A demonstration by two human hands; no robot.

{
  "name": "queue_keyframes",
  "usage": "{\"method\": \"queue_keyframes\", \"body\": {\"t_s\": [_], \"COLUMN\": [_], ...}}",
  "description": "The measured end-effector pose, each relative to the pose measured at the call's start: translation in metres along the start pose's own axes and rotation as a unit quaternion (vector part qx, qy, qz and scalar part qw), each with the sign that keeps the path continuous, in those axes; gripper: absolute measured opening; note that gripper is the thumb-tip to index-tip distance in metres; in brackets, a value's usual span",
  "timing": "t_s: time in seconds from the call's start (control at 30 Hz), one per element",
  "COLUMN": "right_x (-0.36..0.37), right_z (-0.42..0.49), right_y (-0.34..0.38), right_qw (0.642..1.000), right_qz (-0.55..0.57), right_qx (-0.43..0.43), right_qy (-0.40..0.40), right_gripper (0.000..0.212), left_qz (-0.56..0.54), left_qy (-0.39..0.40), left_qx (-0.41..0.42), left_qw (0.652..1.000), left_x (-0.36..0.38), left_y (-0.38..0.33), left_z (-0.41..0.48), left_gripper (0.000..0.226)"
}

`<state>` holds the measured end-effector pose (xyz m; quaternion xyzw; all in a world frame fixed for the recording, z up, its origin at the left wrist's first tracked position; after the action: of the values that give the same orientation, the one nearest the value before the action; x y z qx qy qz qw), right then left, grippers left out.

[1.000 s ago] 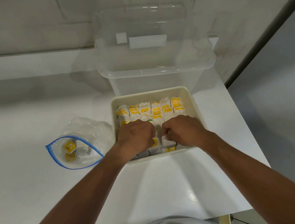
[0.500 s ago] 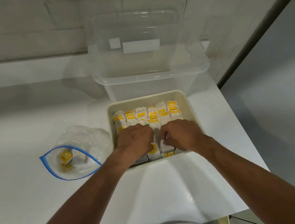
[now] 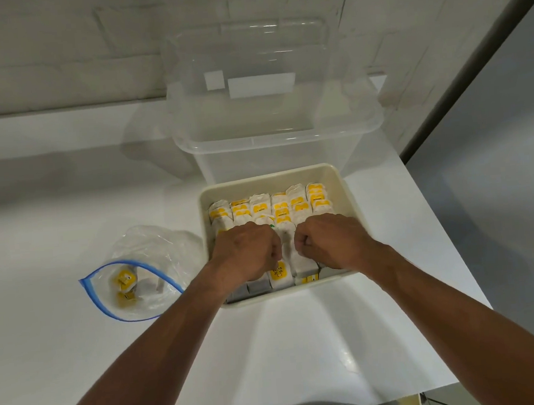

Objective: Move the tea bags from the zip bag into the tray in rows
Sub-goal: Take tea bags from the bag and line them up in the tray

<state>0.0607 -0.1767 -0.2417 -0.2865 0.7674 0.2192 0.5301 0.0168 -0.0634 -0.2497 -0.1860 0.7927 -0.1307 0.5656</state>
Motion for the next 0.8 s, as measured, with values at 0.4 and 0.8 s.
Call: {"method": "queue_keyframes", "body": {"t_s": [0.4,0.8], "right_x": [-0.017,0.001], "right_z": [-0.024,0.013], "right_y": [0.007,0.015], "right_qw": [0.983,0.998], "right_qz": [0.106,-0.047], "right_qx": [-0.103,-0.043], "right_qy": [0.106,0.025], "right_gripper": [0.014,0.014], "left_qz": [0.017,0.031], "left_qy": [0.012,-0.008], "left_qx": [0.006,0.002], "left_qw": [1.0,0.999], "left_x": [0.0,-0.004], "left_y": [-0.003,0.002], "left_z": [-0.003,0.001], "left_gripper": [0.007,0.012]}}
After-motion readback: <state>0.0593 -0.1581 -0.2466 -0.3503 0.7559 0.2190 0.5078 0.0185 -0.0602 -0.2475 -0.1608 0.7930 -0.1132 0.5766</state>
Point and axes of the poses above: each hand's wrist, its own z-axis towards the middle knuckle, its own x-axis out of the palm, y = z × x, the point moved 9 cm from there along z, towards the middle knuckle, and after that the axes turned 11 degrees about -z, right-handed, at the moved point
